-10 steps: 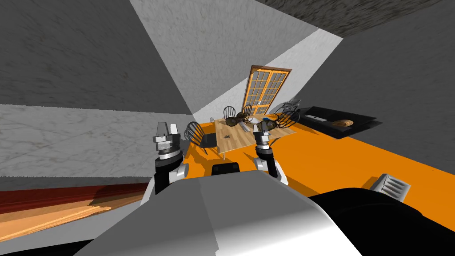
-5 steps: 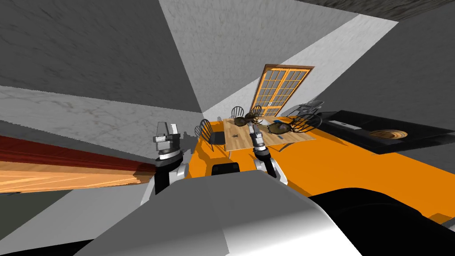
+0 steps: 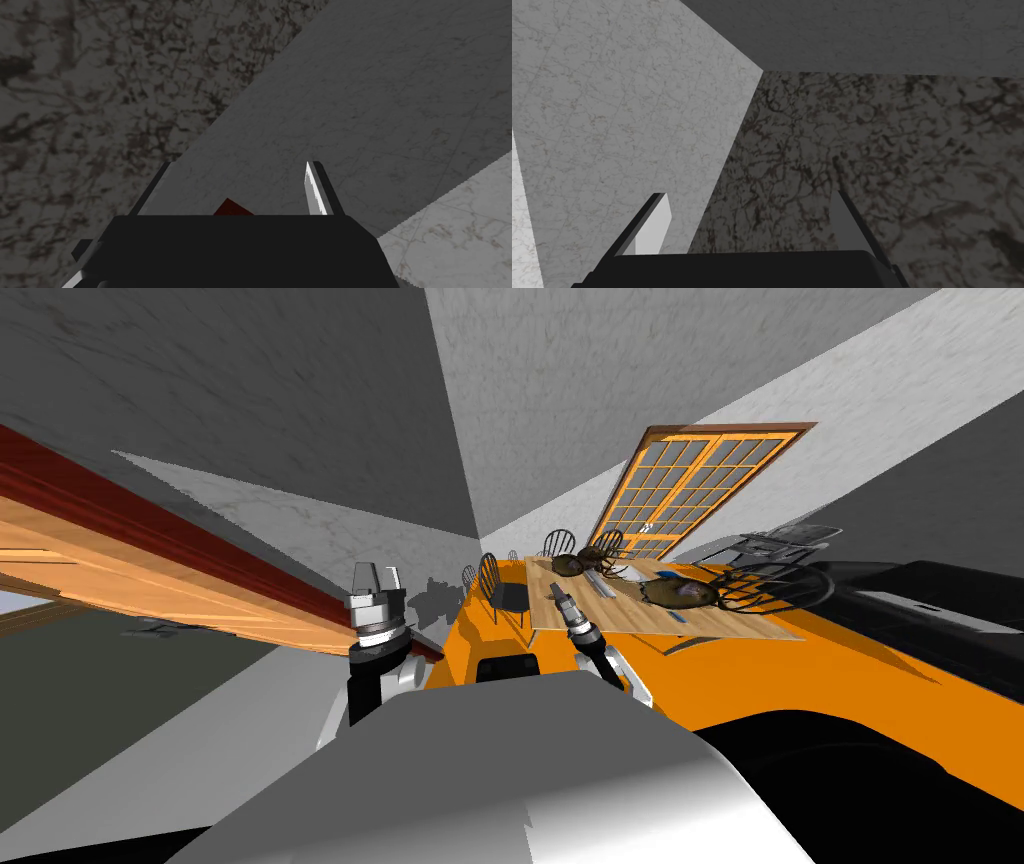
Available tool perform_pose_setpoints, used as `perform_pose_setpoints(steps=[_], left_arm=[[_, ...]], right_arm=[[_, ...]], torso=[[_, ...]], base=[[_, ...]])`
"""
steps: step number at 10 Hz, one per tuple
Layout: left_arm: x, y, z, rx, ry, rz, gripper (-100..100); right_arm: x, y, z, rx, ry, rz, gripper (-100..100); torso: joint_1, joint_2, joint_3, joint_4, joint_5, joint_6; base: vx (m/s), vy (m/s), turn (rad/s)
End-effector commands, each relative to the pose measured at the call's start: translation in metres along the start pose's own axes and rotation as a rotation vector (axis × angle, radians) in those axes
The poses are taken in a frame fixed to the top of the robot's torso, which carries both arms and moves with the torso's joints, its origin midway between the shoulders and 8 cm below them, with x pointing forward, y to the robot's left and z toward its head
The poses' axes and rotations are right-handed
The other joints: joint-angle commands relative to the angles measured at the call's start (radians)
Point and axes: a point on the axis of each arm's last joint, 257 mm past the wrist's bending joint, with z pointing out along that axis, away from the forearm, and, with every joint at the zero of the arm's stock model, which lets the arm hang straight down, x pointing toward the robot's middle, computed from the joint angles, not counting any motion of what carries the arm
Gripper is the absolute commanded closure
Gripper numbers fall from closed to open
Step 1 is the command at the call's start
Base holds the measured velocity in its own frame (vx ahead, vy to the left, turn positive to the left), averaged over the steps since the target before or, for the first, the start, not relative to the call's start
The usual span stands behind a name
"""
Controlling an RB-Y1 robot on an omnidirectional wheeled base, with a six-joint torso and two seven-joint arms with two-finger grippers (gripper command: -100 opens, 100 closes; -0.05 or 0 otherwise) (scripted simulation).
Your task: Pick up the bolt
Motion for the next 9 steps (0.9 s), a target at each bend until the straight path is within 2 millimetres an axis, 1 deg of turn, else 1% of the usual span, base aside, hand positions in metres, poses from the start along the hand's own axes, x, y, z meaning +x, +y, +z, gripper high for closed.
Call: perform_pose_setpoints(steps=[1, 3, 5, 6, 7, 9], left_arm=[[0.0, 0.0, 0.0, 0.0, 0.0, 0.0, 0], [0.0, 0.0, 0.0, 0.0, 0.0, 0.0, 0], [0.0, 0.0, 0.0, 0.0, 0.0, 0.0, 0], [0.0, 0.0, 0.0, 0.0, 0.0, 0.0, 0], [0.0, 0.0, 0.0, 0.0, 0.0, 0.0, 0], [0.0, 0.0, 0.0, 0.0, 0.0, 0.0, 0]], right_arm=[[0.015, -0.006, -0.006, 0.012, 0.037, -0.034, -100], [0.043, -0.028, -0.027, 0.057, 0.153, -0.133, -100], [0.068, -0.056, -0.056, 0.109, 0.279, -0.242, -100], [0.069, -0.057, -0.057, 0.111, 0.286, -0.249, -100], [0.081, -0.074, -0.076, 0.14, 0.356, -0.309, -100], [0.098, -0.108, -0.119, 0.205, 0.497, -0.423, -100]], torso=[[0.0, 0.0, 0.0, 0.0, 0.0, 0.0], [-0.006, 0.002, 0.001, 0.0, -0.001, 0.0], [-0.005, 0.0, 0.0, 0.0, -0.001, 0.0], [-0.004, -0.002, -0.001, 0.0, -0.001, 0.0], [-0.007, -0.001, -0.001, 0.0, -0.001, 0.001], [-0.009, -0.002, -0.001, 0.0, -0.002, 0.0]], base=[[0.021, 0.123, 0.126], [0.015, 0.105, 0.3], [0.071, 0.13, 0.406], [0.075, 0.081, 0.12], [0.065, 0.067, 0.209], [0.098, 0.064, 0.38]])
